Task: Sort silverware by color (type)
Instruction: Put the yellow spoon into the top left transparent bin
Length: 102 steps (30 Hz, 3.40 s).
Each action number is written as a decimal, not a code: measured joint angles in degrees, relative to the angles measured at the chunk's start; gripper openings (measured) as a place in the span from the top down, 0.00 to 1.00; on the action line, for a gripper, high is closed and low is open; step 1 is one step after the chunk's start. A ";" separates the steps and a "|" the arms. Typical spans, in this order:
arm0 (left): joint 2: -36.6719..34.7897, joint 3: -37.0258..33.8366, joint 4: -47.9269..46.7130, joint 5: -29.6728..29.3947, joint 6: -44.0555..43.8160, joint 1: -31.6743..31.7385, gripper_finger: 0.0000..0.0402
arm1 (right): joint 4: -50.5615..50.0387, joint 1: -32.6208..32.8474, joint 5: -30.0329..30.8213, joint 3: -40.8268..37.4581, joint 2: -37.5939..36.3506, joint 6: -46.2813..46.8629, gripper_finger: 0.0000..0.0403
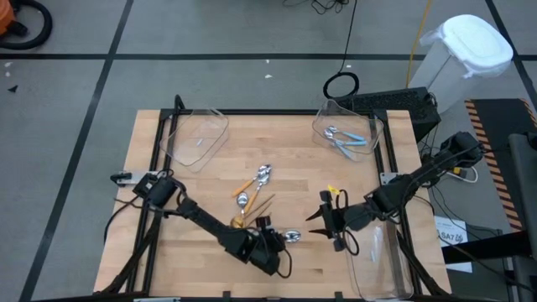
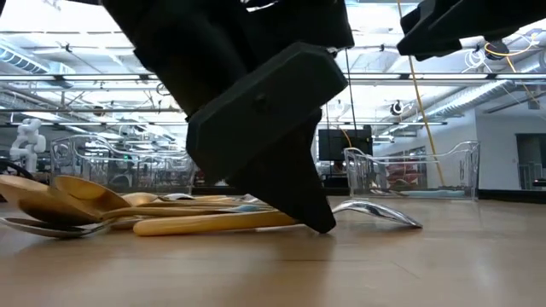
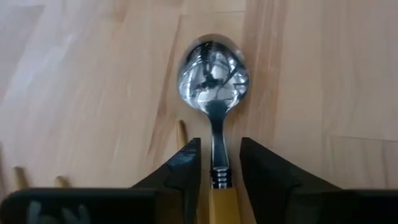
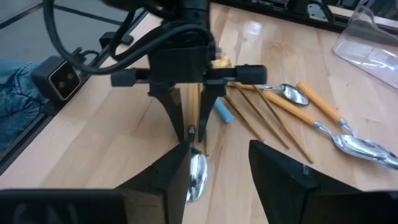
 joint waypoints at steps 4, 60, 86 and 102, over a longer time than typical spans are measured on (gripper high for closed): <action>-0.02 0.04 0.33 3.02 1.35 0.91 0.82 | -0.89 0.70 0.01 0.00 0.00 0.16 0.60; -15.80 6.36 5.40 -43.87 8.25 -7.61 1.00 | 24.18 1.78 13.54 -0.07 9.50 -1.89 0.60; -15.65 6.38 45.71 -31.10 34.35 -5.25 1.00 | 62.32 -4.13 -9.13 0.07 19.96 -3.65 0.60; -15.56 6.38 48.99 -20.13 36.11 -2.26 1.00 | 64.08 -4.92 -4.20 0.07 19.98 -5.84 0.61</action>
